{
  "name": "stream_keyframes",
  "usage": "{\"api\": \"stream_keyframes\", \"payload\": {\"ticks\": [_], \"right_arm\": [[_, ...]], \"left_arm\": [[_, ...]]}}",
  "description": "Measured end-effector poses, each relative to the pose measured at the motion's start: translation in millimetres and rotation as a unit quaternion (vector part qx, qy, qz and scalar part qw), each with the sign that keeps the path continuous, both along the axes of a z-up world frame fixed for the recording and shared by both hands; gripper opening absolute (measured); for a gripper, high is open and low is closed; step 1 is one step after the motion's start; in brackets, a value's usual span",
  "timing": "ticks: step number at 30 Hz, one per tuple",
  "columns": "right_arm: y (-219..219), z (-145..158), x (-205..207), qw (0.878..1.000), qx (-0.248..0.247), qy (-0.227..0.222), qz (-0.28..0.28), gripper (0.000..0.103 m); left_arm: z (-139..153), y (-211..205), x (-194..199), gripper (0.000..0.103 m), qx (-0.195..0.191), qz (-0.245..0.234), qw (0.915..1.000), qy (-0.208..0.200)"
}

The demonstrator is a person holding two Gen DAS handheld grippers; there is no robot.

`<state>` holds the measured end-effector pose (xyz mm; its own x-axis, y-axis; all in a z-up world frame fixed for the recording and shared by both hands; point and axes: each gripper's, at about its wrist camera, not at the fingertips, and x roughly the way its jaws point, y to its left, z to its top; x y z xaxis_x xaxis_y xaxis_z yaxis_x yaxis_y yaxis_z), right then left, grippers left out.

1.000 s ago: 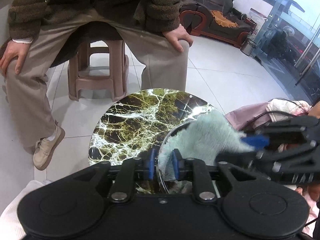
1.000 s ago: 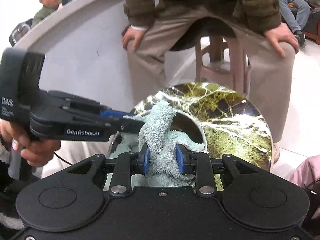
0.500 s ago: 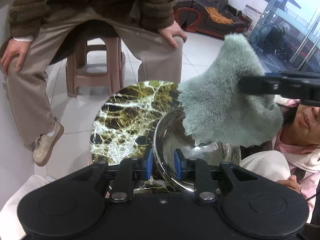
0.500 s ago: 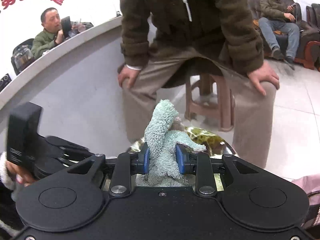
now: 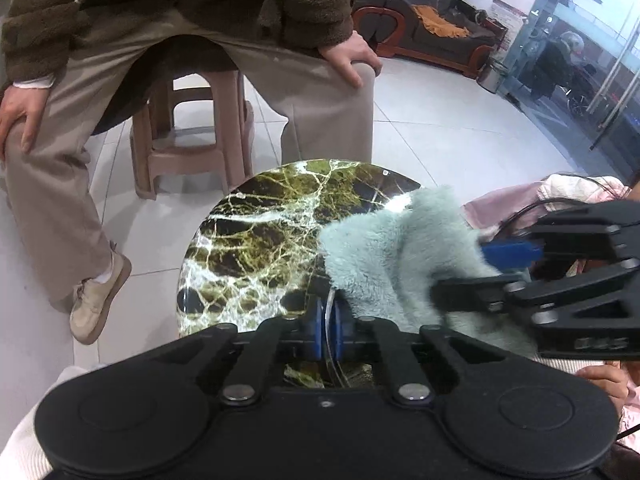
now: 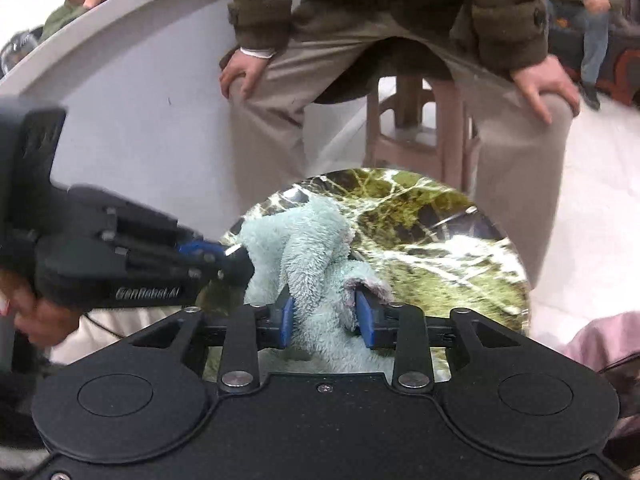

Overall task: Clean bowl
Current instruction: 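Lift the towel out of the bowl with the right gripper and hold it above the rim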

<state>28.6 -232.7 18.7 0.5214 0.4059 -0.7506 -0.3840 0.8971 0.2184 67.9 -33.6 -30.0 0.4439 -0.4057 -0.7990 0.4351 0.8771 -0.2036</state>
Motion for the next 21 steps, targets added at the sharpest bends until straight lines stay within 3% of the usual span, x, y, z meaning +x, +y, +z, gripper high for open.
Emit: {"api": "stream_keyframes", "payload": {"ticks": [2, 7, 12, 16, 21], "right_arm": [[-4.8, 14.1, -7.0, 1.000, -0.015, -0.020, -0.006, 0.045], [-0.6, 9.8, -5.1, 1.000, -0.012, 0.000, 0.006, 0.045], [9.1, 0.2, -5.1, 0.999, -0.039, -0.020, 0.005, 0.044], [20.6, 3.7, -17.2, 0.996, -0.076, -0.039, 0.011, 0.044], [31.4, 11.0, -32.4, 0.995, -0.086, -0.054, 0.013, 0.044]], "left_arm": [[-0.8, 0.6, 0.2, 0.006, -0.001, 0.000, 1.0000, -0.001], [-2.6, 1.4, -0.4, 0.006, -0.005, 0.003, 1.0000, 0.003], [-4.0, -1.2, -2.8, 0.007, 0.002, 0.002, 1.0000, 0.004], [-4.3, -1.6, -3.8, 0.007, 0.003, 0.004, 1.0000, 0.004], [-4.6, -1.8, -4.7, 0.008, 0.003, 0.006, 1.0000, 0.003]]}}
